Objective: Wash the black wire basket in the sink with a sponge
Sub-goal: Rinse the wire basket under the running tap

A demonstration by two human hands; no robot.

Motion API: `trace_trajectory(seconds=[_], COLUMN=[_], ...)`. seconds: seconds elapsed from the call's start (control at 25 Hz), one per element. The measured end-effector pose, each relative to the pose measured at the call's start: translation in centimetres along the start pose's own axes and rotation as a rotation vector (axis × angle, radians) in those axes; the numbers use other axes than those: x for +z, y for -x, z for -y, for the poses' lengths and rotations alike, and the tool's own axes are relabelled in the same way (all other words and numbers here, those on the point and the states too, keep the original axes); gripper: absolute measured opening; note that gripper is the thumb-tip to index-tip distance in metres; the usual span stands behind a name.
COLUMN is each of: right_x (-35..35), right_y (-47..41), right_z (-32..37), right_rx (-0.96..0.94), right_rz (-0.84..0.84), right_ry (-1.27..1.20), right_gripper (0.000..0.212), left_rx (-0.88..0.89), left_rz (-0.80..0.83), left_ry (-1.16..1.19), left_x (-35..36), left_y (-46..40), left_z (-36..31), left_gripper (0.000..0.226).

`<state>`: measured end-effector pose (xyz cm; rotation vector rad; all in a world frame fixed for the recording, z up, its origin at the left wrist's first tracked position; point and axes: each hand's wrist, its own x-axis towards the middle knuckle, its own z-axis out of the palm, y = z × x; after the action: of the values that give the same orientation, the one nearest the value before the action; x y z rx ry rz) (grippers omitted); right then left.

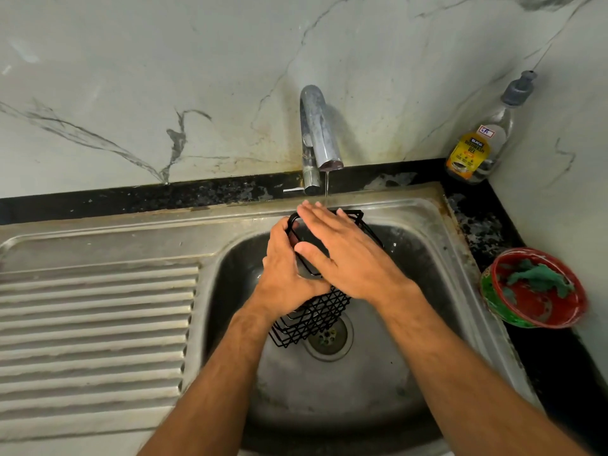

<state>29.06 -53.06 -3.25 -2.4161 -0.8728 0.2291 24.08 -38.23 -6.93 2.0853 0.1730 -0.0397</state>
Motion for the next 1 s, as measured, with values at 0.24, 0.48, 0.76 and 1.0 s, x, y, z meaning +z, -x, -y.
trace_trajectory(seconds=[0.24, 0.48, 0.76, 1.0], right_x=[-0.7, -0.5, 0.9, 1.0], right_y=[0.2, -0.2, -0.2, -1.0], right_z=[-1.4, -0.6, 2.3, 0.7], right_rx=[0.235, 0.197, 0.025, 0.409], right_rz=[-0.022, -0.006, -0.051, -0.055], right_ry=[-0.077, -0.166, -0.091, -0.04], right_gripper=[0.068, 0.056, 0.054, 0.08], left_rx=[-0.034, -0.037, 0.01, -0.025], left_rz=[0.006, -0.007, -0.005, -0.007], left_ry=[-0.019, 0.027, 0.037, 0.095], left_x=[0.3, -0.5, -0.8, -1.4], left_y=[0.2, 0.3, 0.7, 0.8], left_z=[-0.7, 0.4, 1.2, 1.4], left_gripper=[0.096, 0.093, 0.097, 0.093])
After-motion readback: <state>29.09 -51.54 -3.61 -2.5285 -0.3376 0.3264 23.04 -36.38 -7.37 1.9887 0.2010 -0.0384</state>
